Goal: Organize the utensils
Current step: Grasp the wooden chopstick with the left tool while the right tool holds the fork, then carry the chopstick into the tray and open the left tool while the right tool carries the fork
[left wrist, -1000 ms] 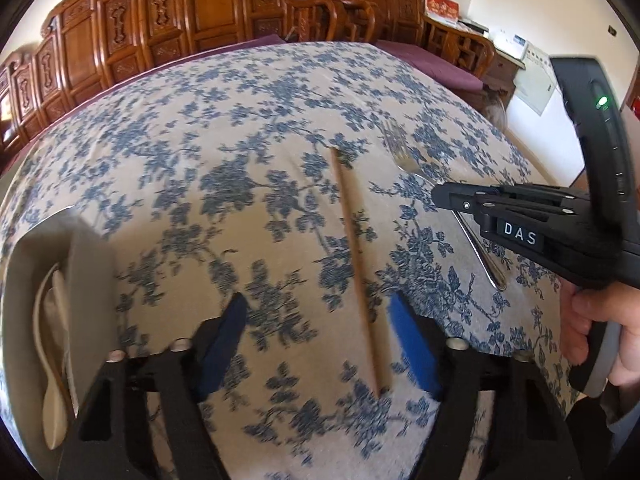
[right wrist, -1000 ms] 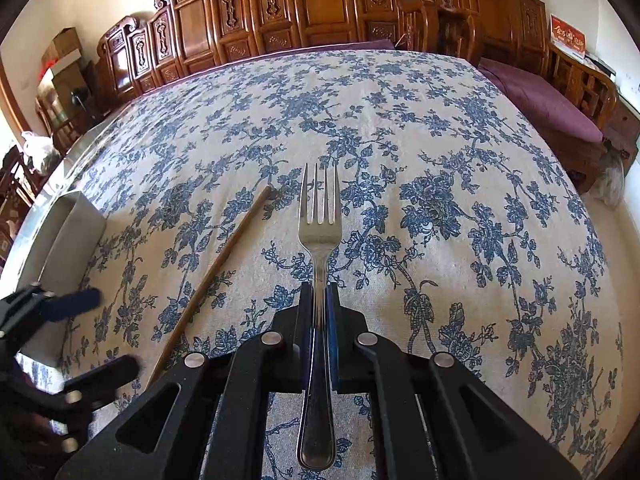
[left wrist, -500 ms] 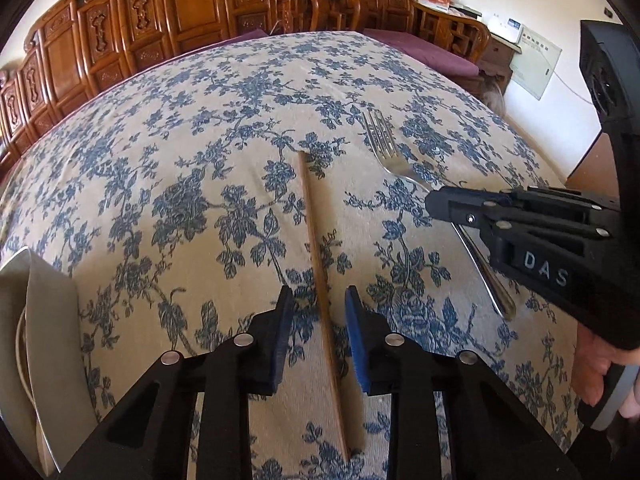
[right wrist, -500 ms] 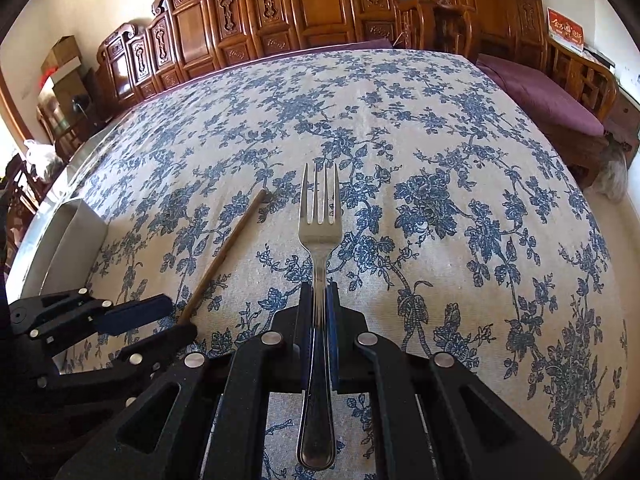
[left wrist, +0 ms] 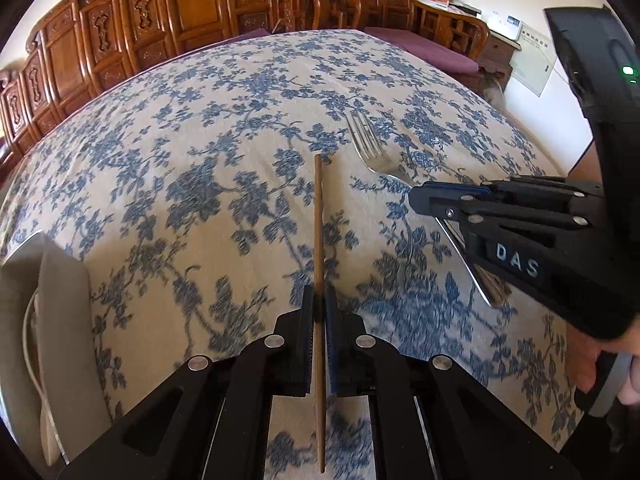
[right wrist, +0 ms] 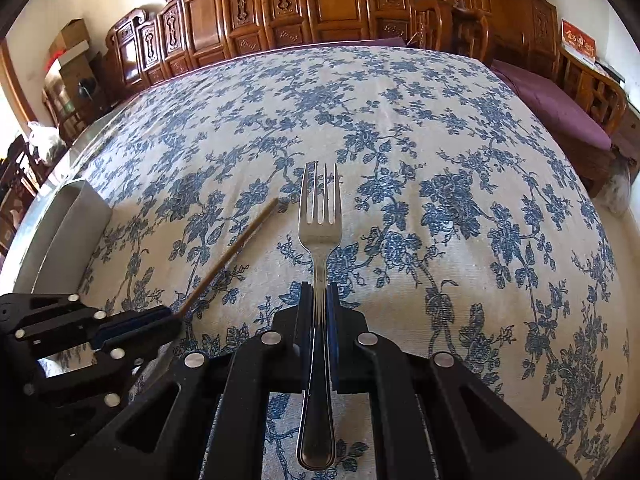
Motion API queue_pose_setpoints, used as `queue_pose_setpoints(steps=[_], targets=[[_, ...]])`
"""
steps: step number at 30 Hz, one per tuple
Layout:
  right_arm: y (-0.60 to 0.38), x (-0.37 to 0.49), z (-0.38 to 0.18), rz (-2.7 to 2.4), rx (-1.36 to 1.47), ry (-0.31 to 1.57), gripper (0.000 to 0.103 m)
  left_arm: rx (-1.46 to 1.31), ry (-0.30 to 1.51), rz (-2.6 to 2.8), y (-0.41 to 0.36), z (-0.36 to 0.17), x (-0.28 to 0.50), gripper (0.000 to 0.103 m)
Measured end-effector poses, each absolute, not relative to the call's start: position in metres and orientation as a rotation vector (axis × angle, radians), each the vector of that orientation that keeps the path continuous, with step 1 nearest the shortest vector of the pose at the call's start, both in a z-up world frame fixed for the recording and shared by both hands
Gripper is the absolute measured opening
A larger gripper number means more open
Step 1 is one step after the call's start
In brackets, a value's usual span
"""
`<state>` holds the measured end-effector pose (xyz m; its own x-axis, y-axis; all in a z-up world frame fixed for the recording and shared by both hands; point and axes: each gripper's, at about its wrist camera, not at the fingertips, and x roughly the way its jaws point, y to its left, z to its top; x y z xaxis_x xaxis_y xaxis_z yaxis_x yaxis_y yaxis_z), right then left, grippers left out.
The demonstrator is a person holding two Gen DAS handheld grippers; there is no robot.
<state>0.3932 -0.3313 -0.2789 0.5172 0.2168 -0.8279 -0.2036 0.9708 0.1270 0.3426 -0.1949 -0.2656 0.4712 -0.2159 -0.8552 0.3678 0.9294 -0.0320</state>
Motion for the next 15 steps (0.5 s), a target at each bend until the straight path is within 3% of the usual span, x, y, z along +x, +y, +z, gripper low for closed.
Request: queue_pose_setpoints(steps=[15], targets=[[-0.304,0.377,-0.283,0.263,-0.07,1.001,0.008,0.135,0.946,-0.286,-0.132,-0.211,0.306,0.004]])
